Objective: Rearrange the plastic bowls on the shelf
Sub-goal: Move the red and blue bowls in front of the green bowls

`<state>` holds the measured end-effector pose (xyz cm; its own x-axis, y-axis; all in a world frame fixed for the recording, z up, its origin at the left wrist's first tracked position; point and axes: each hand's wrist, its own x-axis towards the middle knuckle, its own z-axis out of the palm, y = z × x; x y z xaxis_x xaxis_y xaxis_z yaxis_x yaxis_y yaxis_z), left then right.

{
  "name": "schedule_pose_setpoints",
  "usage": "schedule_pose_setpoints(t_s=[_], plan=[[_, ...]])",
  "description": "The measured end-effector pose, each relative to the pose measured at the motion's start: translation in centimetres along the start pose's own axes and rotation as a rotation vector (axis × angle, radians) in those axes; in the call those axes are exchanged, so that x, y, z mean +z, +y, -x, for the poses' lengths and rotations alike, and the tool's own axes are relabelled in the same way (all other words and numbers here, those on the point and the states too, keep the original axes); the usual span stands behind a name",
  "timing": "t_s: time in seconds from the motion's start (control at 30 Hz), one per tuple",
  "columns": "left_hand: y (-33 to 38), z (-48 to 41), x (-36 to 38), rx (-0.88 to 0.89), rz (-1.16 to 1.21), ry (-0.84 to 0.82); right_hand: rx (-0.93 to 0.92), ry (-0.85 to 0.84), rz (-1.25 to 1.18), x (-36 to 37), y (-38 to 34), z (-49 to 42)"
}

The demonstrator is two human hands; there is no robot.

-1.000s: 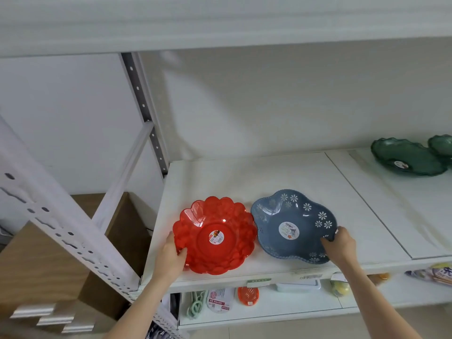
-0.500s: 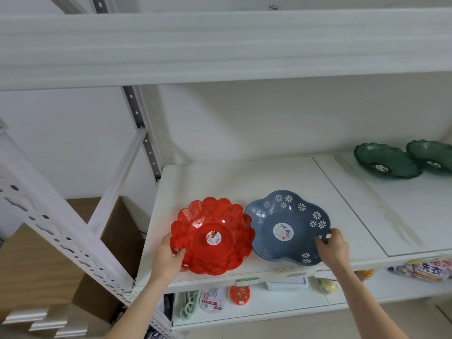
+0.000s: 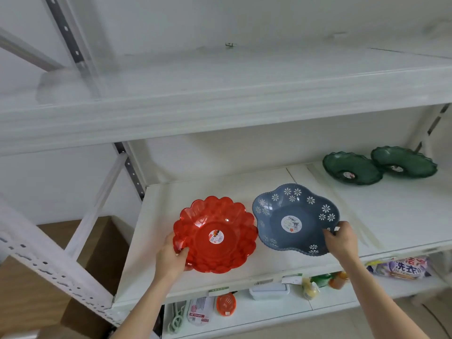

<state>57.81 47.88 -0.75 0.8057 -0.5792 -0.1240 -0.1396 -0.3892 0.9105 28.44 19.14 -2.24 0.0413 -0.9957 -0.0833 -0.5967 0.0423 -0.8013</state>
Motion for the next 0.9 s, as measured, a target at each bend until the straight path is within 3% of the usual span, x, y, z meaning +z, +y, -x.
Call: schedule_pose_setpoints(t_s=[0.4, 0.9], plan=[[6.3, 3.4, 14.1, -0.085, 0.043, 0.100, -0.021, -0.041, 0.025, -11.1, 4.2, -12.3], [13.7, 6.8, 33.5, -0.056, 0.053, 0.031, 0.071, 0.053, -0.010, -24.4, 13.4, -24.3]])
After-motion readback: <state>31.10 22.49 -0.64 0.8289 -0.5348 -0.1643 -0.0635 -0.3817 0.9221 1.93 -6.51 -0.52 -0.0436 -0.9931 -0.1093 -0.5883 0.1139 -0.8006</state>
